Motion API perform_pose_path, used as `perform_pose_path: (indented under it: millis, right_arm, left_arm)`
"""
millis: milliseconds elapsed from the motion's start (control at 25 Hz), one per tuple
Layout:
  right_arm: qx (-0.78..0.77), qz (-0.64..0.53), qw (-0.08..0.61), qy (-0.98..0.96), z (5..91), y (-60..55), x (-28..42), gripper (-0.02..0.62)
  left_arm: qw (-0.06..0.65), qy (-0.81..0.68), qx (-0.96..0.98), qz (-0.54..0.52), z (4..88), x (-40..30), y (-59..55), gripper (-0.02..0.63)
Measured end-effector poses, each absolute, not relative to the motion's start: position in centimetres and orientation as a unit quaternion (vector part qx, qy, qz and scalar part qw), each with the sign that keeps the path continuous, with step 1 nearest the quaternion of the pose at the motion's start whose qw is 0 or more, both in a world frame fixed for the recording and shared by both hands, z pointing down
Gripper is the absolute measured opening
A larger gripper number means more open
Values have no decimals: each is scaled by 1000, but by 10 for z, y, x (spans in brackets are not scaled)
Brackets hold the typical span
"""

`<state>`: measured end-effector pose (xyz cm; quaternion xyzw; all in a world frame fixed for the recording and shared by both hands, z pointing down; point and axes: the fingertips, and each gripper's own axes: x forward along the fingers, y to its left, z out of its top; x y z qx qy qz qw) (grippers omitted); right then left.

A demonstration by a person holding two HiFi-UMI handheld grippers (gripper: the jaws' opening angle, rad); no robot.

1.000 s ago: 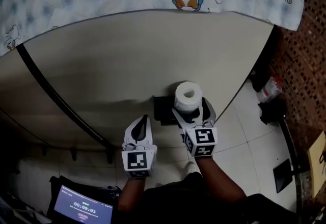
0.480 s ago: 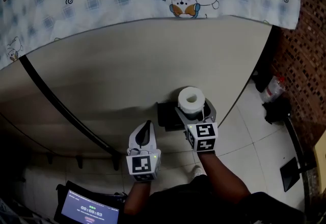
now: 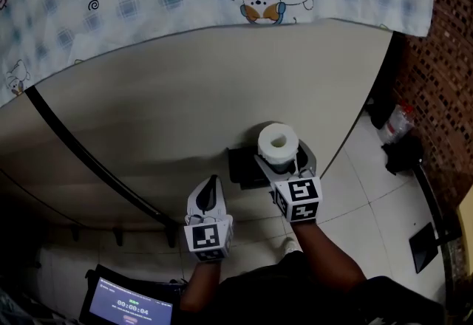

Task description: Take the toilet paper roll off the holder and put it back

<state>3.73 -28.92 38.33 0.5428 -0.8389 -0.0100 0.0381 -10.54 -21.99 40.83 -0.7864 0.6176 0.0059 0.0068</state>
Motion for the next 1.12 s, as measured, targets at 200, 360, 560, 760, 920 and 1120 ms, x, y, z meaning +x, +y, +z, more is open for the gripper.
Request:
perform_pose_path:
  millis: [200, 360, 560, 760, 920, 1120]
  right_arm:
    - [538, -17, 26, -842, 368, -282, 39, 448]
    - [541, -21, 16, -841, 357, -274, 48, 448]
    - [547, -37, 6, -836, 340, -263, 59, 449]
    - [551, -38, 9, -833, 344, -257, 66, 449]
    - [554, -34, 11, -832, 347, -256, 70, 448]
    - [552, -31, 12, -833, 350, -255, 72, 449]
  left_arm:
    - [-7, 626, -779, -23, 442, -112, -224, 17]
    - [-16, 624, -779, -50, 472, -110, -225, 17]
    - [-26, 617, -785, -56, 490, -100, -225, 17]
    - [-52, 589, -805, -42, 492, -80, -222, 32]
    - [-52, 564, -823, -49, 497, -64, -220, 135]
    - [-73, 538, -837, -73, 512, -49, -224, 247]
